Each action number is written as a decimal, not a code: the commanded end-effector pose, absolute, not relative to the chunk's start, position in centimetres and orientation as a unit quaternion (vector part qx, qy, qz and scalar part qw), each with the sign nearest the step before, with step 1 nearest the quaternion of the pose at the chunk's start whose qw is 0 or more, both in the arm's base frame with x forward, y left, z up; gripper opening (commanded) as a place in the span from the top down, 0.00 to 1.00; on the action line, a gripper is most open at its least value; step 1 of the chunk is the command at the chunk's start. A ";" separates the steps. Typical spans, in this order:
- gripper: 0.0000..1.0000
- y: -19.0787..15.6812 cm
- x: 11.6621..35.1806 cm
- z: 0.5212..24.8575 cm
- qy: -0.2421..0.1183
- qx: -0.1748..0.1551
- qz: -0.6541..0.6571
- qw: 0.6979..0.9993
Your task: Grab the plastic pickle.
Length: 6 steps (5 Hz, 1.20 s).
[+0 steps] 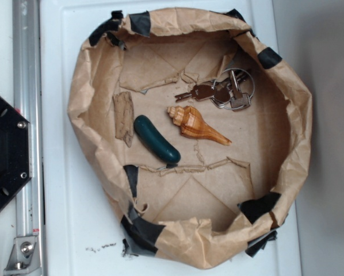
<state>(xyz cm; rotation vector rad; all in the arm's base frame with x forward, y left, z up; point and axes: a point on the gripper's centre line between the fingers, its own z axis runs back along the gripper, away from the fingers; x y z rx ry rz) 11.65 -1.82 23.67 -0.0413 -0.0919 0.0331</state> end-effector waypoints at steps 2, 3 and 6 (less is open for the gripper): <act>0.00 0.2 15.0 21.8 -0.007 -0.003 0.024 1.000; 0.00 1.2 18.3 18.0 0.002 -0.049 -0.100 0.994; 0.00 2.6 22.8 8.4 0.055 -0.038 -0.127 0.990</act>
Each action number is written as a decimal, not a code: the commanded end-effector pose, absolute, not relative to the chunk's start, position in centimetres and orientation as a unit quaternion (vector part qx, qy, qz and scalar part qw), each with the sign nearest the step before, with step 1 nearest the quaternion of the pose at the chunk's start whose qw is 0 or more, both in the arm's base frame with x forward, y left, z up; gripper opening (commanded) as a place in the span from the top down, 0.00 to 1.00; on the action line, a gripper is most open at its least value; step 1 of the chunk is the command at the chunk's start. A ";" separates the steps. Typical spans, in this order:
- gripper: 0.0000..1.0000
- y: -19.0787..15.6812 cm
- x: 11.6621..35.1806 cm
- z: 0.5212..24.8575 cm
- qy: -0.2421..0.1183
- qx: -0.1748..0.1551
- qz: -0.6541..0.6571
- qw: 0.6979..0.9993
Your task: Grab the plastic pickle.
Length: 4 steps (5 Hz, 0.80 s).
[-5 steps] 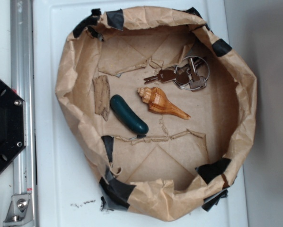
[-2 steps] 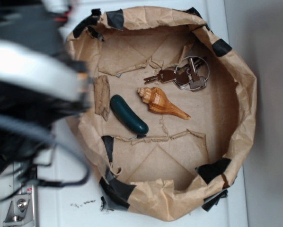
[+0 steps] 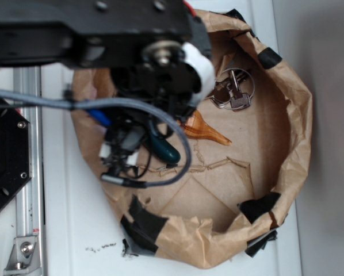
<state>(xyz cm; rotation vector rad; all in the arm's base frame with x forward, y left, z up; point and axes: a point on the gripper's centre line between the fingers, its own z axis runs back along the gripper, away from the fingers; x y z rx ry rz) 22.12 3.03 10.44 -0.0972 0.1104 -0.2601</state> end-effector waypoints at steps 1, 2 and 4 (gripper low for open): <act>0.00 2.5 23.5 6.2 0.085 -0.046 -0.116 0.989; 0.00 3.9 24.1 7.9 0.055 -0.078 -0.089 0.991; 0.00 4.4 24.4 12.1 -0.017 -0.081 -0.068 0.994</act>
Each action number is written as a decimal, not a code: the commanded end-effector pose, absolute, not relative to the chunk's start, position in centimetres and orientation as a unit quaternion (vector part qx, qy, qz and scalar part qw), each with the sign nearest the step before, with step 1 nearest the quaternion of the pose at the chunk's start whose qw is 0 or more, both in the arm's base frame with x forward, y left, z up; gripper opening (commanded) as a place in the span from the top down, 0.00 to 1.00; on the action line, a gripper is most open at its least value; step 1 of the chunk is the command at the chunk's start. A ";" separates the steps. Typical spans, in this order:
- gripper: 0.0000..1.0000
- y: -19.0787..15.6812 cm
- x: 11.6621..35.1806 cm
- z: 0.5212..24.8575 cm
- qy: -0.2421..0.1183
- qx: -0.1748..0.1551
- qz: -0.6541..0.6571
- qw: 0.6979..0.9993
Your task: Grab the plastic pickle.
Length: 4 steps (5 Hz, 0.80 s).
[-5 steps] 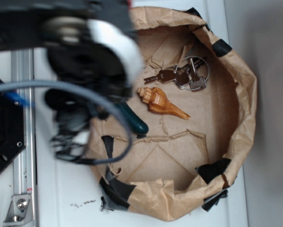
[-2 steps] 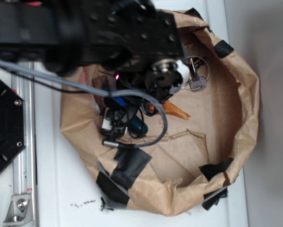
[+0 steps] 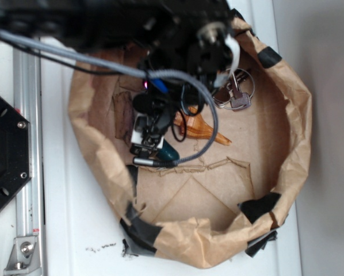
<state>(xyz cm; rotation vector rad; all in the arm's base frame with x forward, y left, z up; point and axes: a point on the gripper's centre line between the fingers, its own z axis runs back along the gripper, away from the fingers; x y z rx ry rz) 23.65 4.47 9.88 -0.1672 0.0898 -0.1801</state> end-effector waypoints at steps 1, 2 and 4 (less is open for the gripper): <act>0.00 3.6 24.5 10.6 0.010 -0.065 -0.095 0.993; 0.00 2.1 24.4 7.4 0.060 -0.037 -0.127 0.989; 0.00 -1.9 23.2 4.1 0.072 -0.016 -0.247 0.966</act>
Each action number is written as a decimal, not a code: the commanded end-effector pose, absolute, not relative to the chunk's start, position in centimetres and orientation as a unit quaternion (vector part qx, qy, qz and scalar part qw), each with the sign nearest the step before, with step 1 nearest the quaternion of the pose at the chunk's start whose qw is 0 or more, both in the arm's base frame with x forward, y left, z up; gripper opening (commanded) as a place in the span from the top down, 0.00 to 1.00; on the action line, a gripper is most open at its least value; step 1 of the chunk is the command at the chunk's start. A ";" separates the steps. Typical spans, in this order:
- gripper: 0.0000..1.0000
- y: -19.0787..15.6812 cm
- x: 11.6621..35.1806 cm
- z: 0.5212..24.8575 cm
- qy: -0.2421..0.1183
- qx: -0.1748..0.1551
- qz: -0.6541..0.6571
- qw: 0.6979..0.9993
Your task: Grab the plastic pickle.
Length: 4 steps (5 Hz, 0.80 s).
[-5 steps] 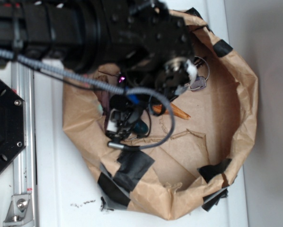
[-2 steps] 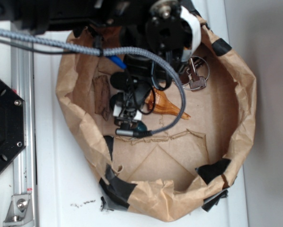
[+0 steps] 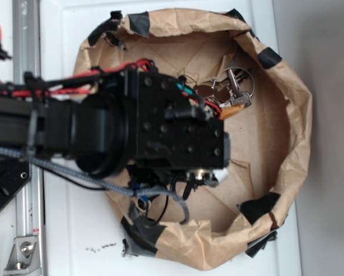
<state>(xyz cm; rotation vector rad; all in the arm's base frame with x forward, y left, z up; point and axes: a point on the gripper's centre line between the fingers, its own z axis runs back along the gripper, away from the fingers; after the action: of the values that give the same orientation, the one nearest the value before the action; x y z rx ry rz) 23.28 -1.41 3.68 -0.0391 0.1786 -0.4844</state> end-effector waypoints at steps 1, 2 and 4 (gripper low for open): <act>1.00 -0.6 23.3 1.7 0.116 0.022 -0.206 0.971; 1.00 -0.4 23.4 1.6 0.121 0.025 -0.200 0.972; 1.00 1.8 23.4 5.4 0.107 0.029 -0.109 0.988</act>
<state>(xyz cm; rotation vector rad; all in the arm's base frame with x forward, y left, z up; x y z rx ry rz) 22.86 1.91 4.13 0.0399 0.2773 -0.2299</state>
